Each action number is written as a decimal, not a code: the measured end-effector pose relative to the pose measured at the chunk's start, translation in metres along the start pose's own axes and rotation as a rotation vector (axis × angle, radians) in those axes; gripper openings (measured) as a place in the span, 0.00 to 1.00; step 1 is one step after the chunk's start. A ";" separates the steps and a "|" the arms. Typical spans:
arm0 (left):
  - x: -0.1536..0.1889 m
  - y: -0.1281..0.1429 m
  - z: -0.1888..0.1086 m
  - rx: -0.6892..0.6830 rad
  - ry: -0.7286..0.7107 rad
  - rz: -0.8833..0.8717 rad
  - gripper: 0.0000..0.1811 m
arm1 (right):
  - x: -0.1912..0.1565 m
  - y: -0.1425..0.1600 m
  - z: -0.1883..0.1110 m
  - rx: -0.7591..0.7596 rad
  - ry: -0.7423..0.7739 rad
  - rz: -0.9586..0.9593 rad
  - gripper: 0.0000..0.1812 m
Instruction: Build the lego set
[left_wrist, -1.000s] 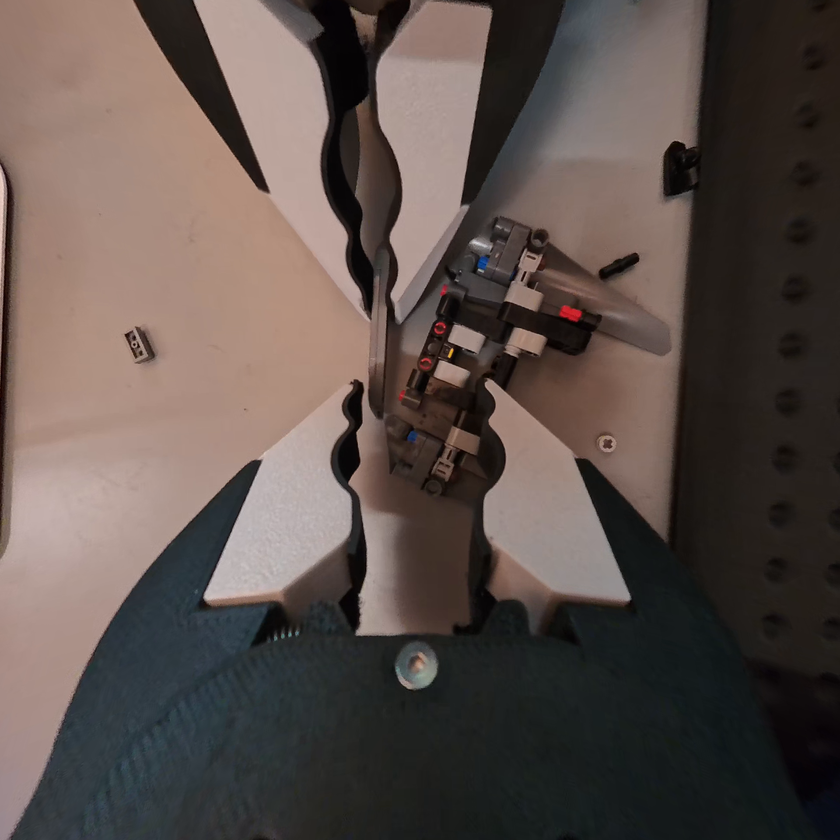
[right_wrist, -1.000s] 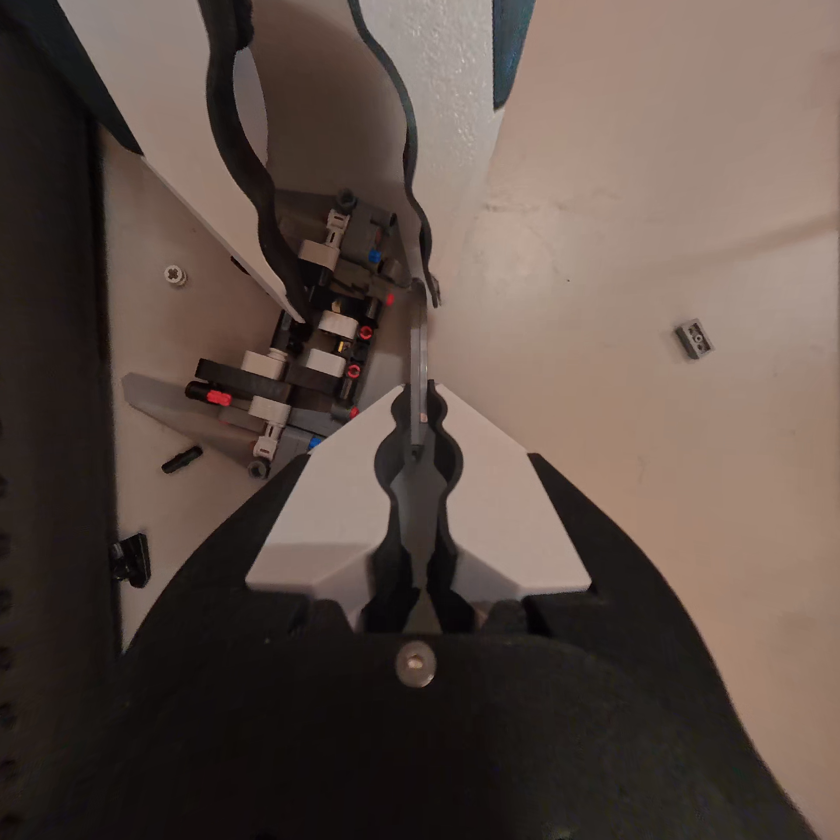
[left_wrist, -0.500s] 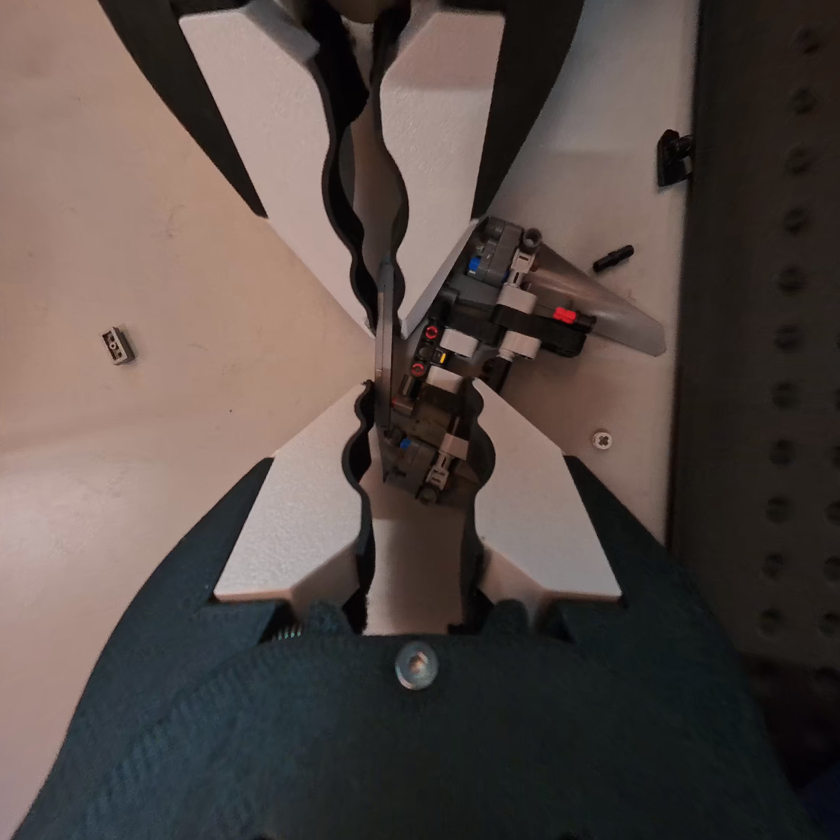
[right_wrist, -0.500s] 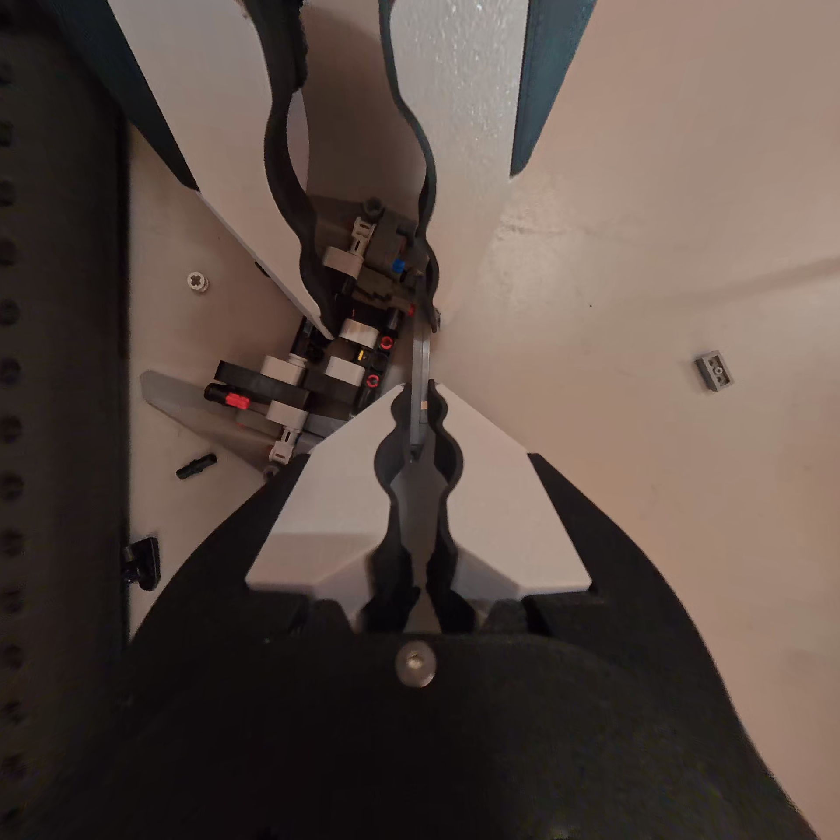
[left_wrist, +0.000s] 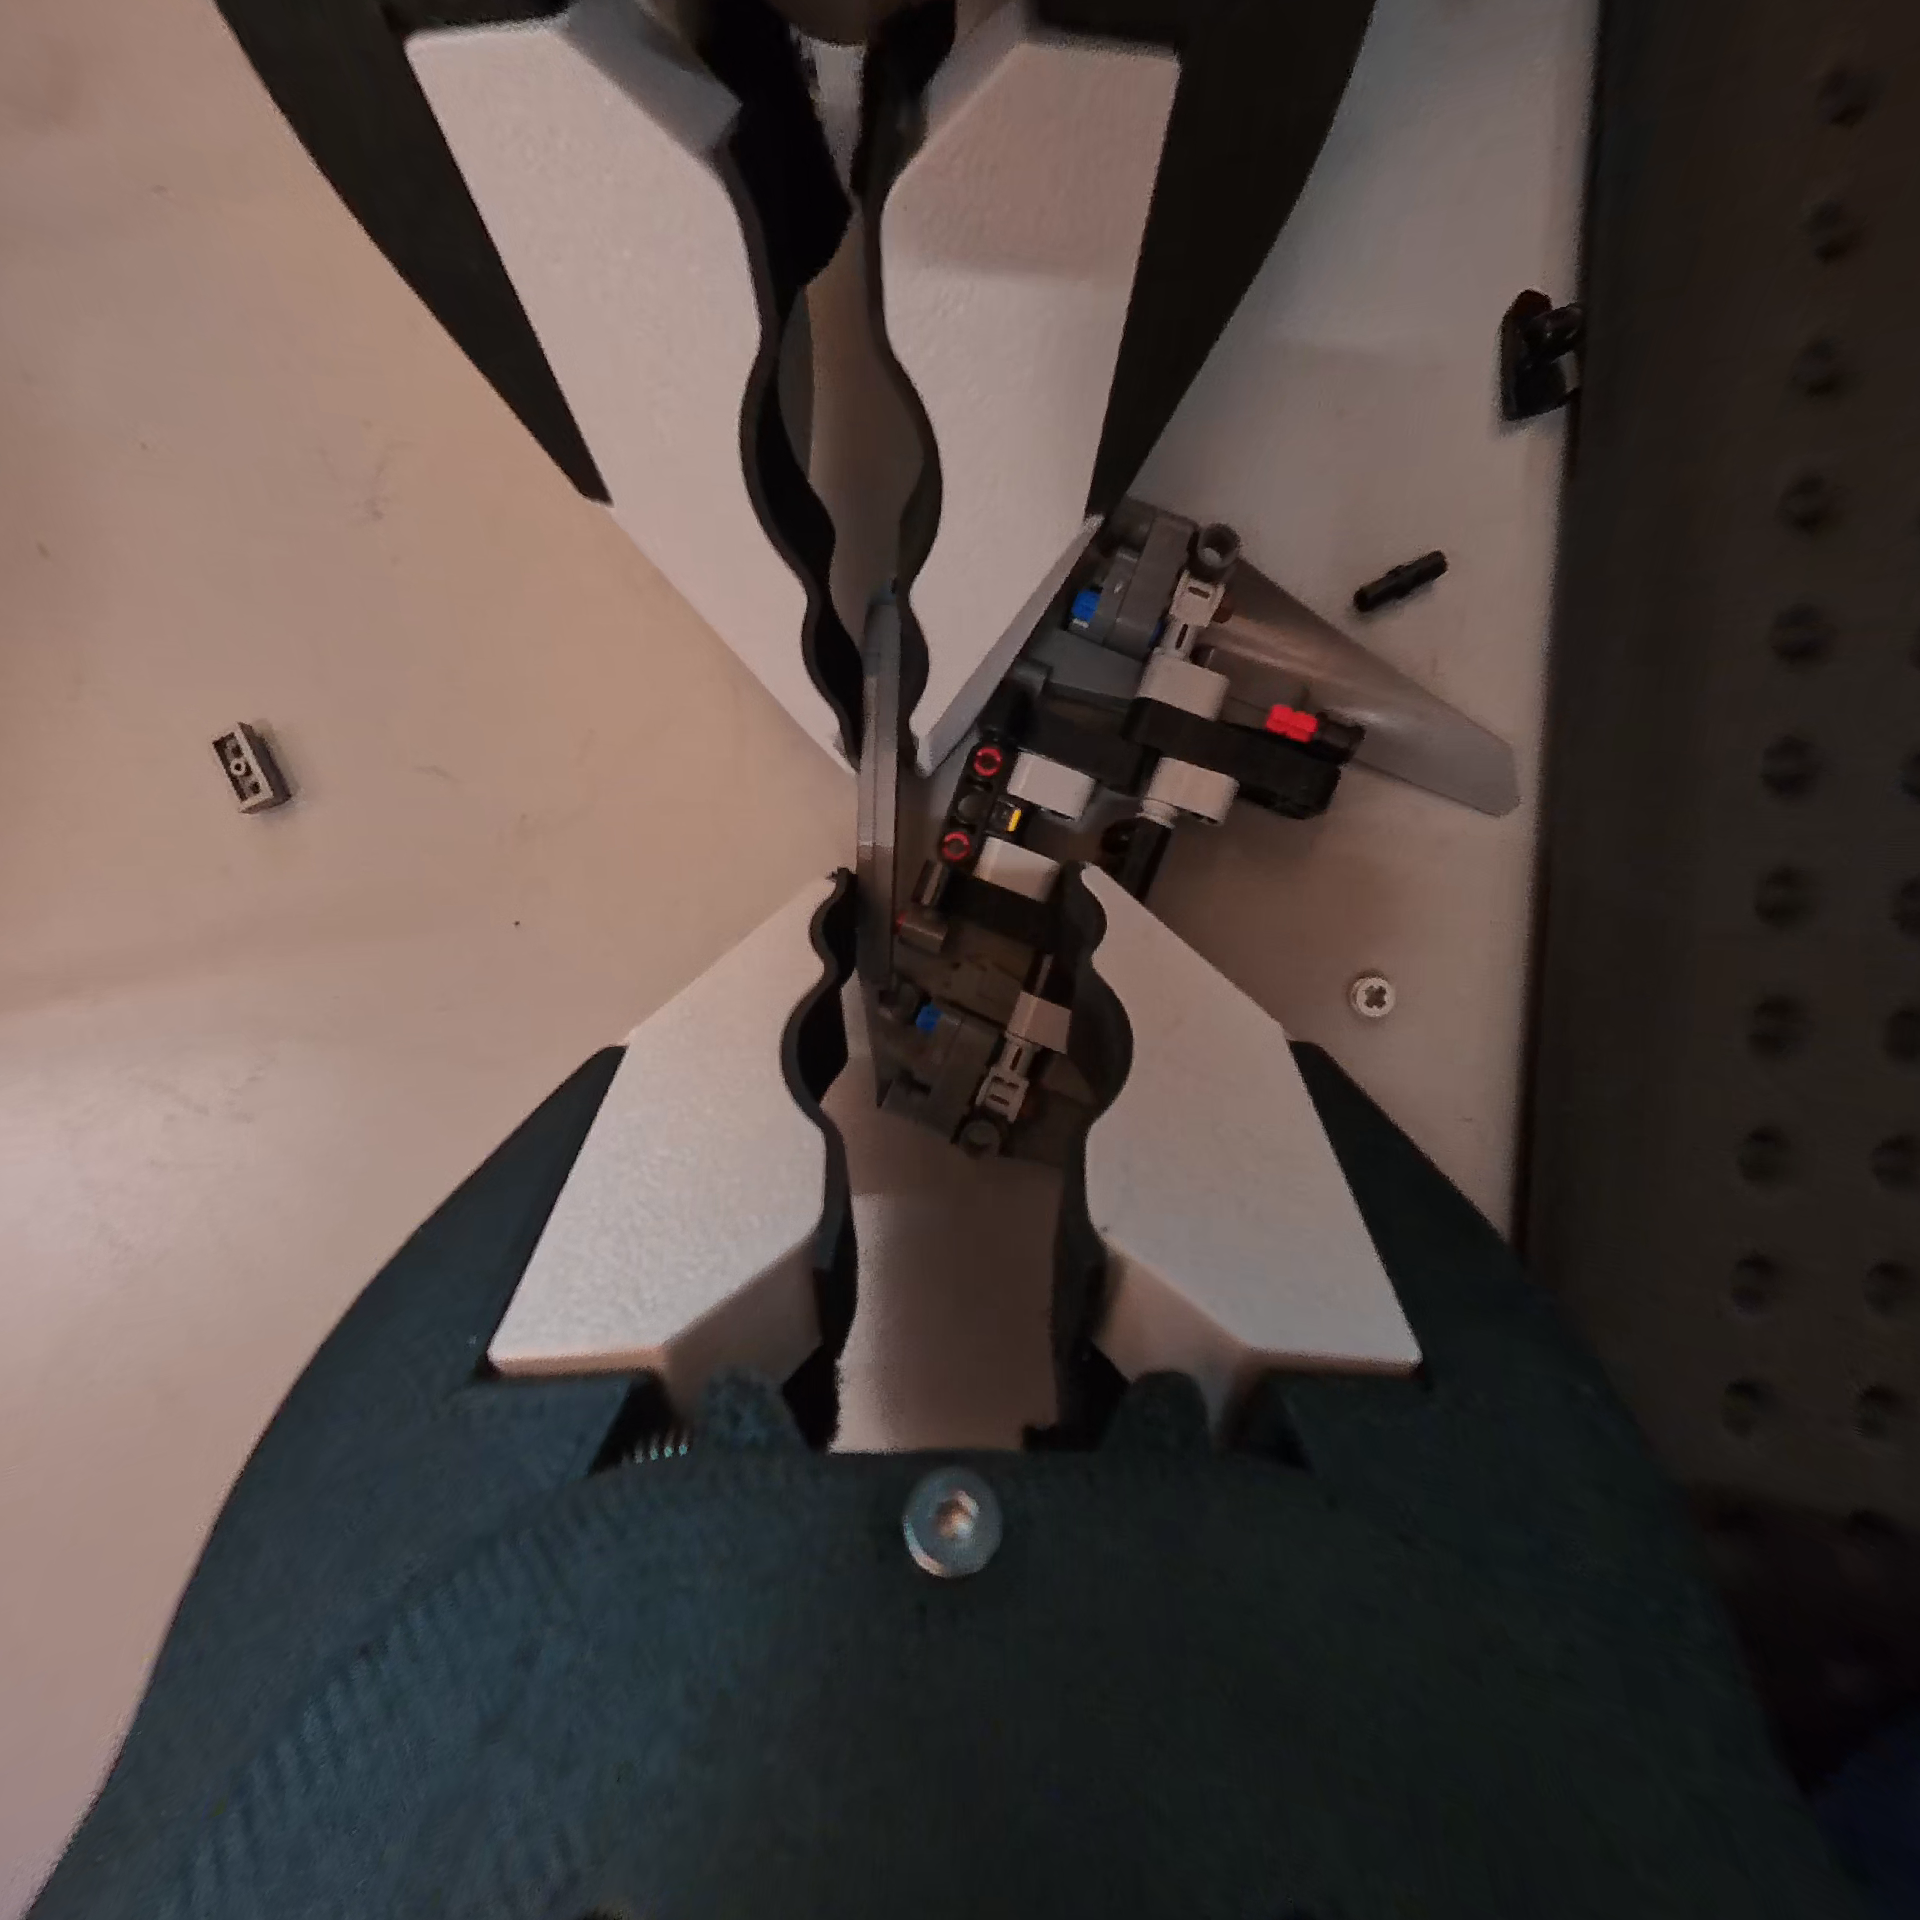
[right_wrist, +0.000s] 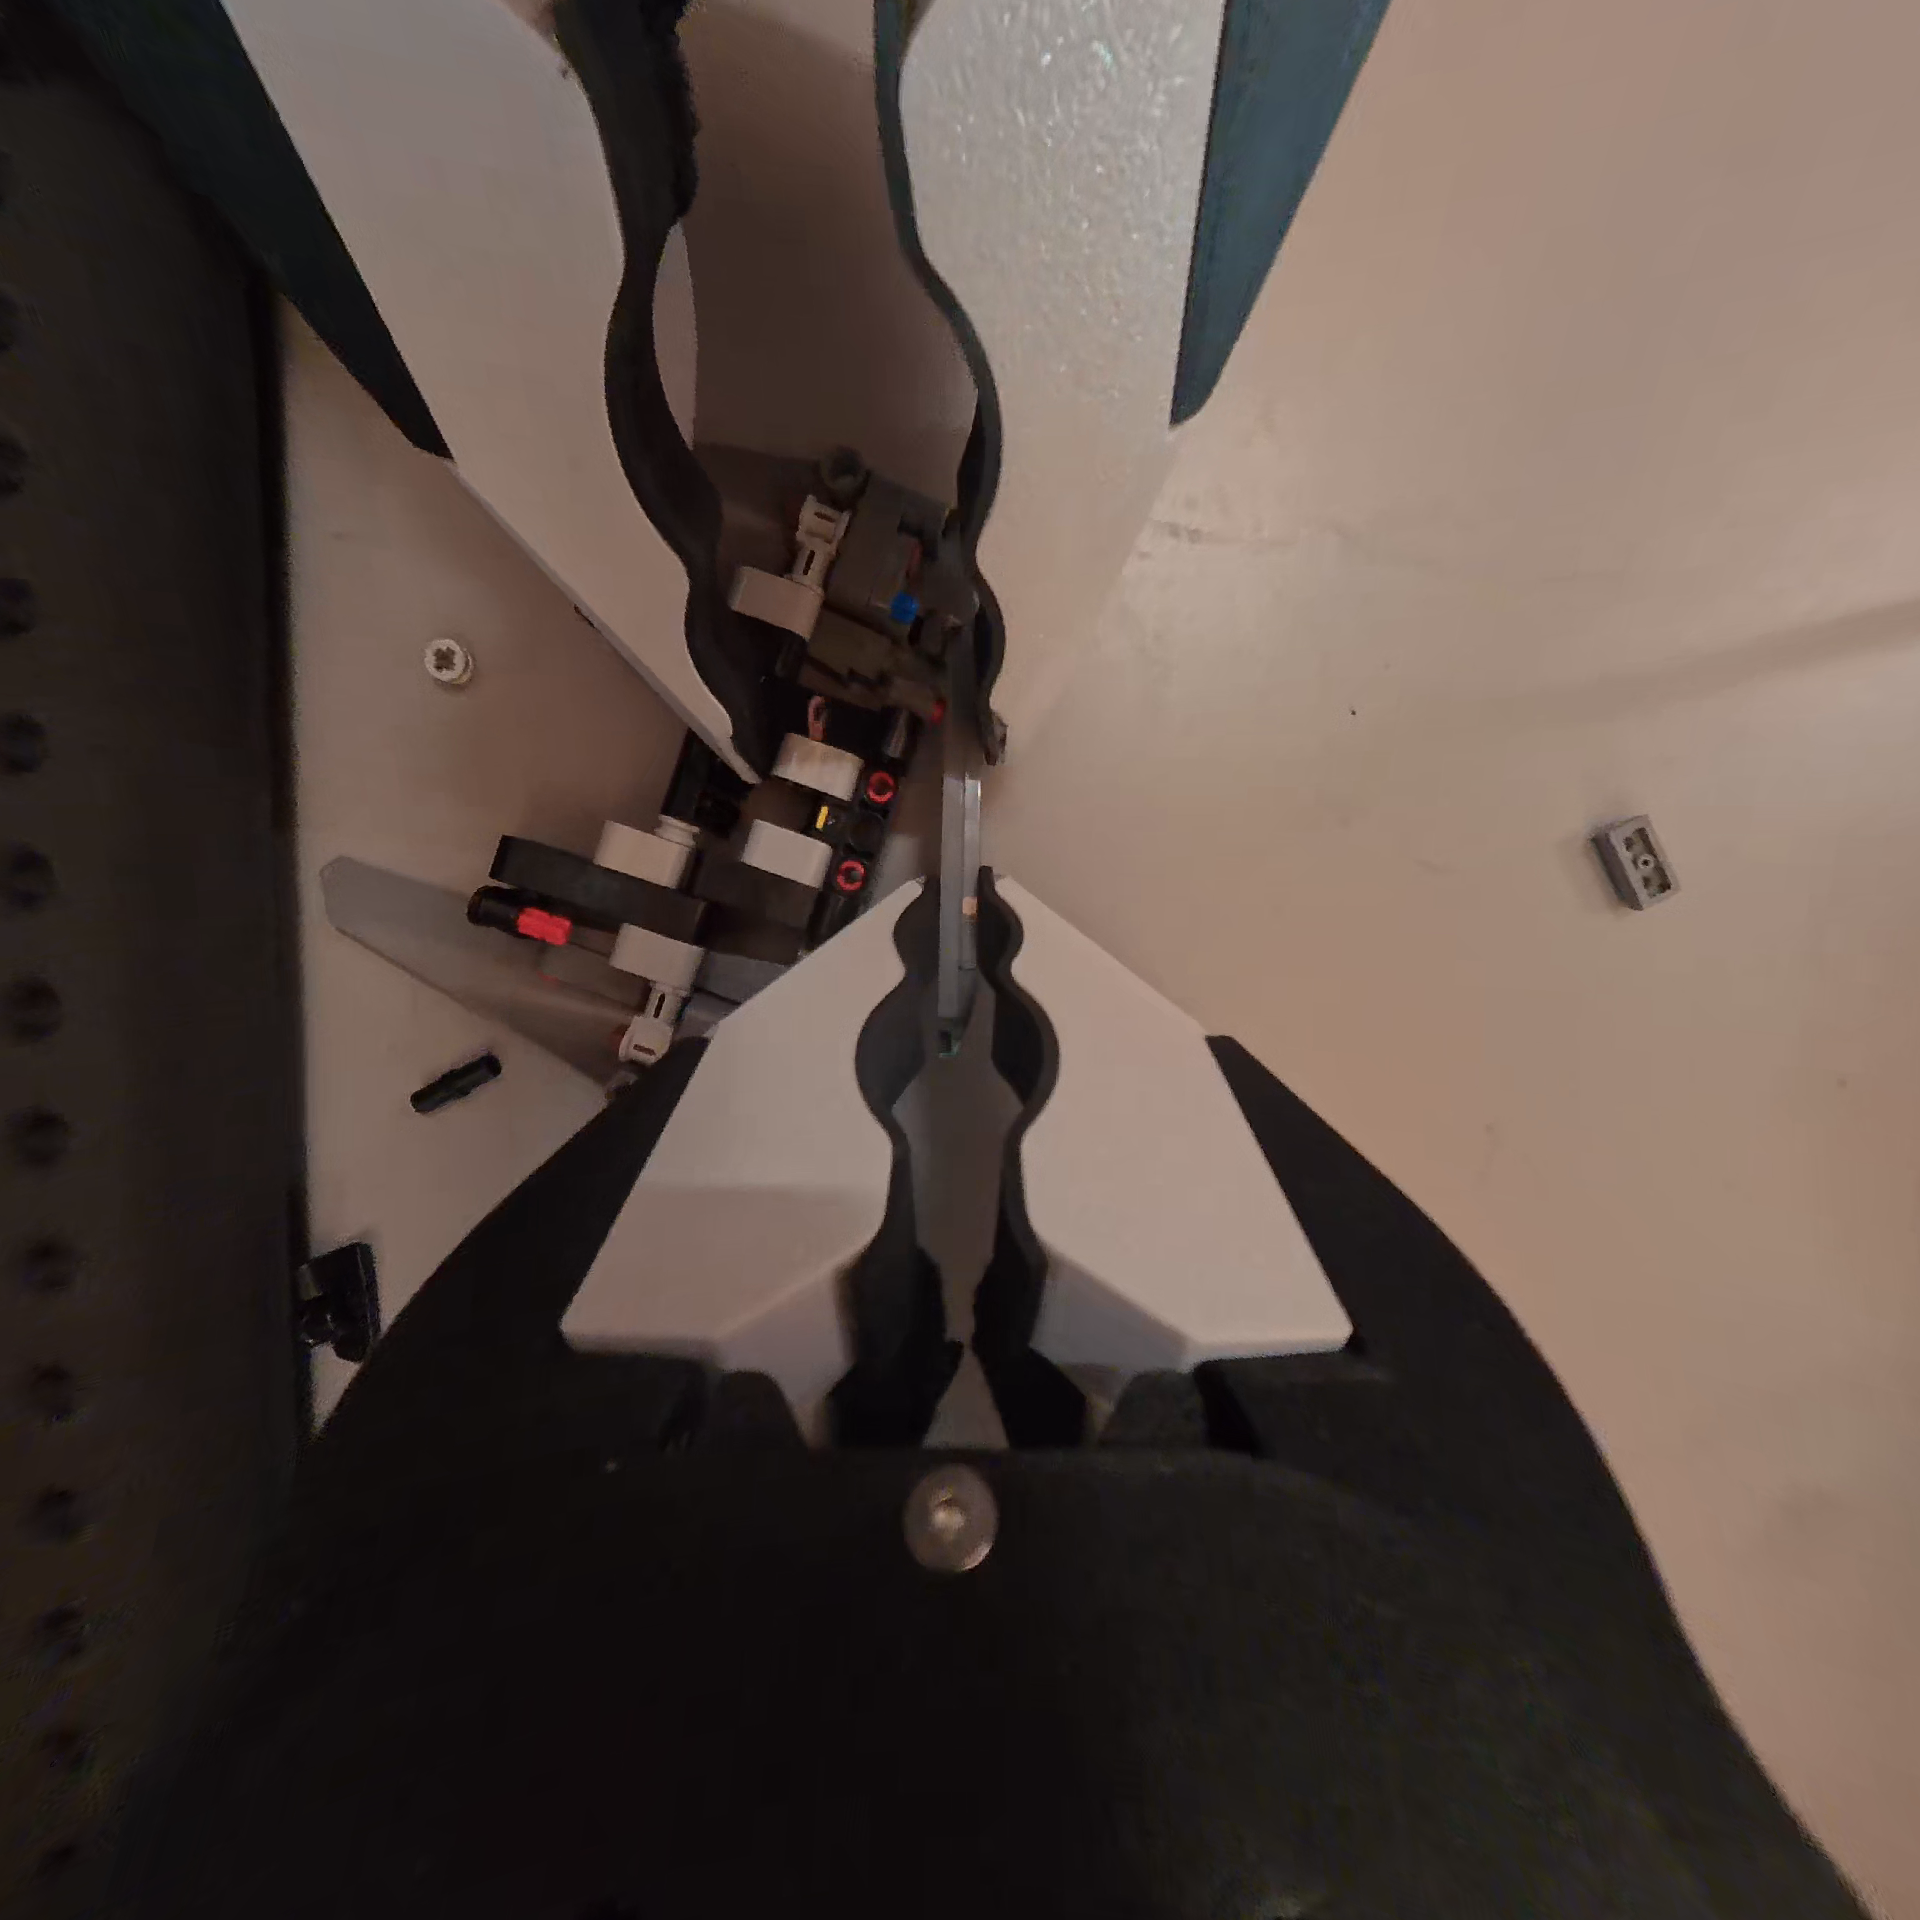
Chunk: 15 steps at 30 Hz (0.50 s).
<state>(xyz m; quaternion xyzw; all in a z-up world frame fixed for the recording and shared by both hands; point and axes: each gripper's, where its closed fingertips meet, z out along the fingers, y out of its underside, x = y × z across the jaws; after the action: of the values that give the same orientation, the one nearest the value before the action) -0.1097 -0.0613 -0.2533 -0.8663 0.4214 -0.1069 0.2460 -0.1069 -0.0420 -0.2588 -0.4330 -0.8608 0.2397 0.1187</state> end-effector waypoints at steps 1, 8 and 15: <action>0.000 0.000 0.000 0.001 0.002 -0.002 0.20 | 0.000 -0.001 0.000 0.005 -0.005 0.003 0.02; 0.001 0.000 0.000 0.013 0.013 -0.005 0.20 | -0.001 -0.001 0.001 0.023 -0.027 0.025 0.02; 0.001 0.001 0.001 0.017 0.017 -0.012 0.20 | 0.000 0.000 -0.005 0.028 -0.032 0.044 0.04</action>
<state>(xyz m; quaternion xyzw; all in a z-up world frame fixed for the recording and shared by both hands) -0.1095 -0.0620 -0.2541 -0.8659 0.4171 -0.1193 0.2492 -0.1050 -0.0405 -0.2548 -0.4461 -0.8495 0.2611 0.1055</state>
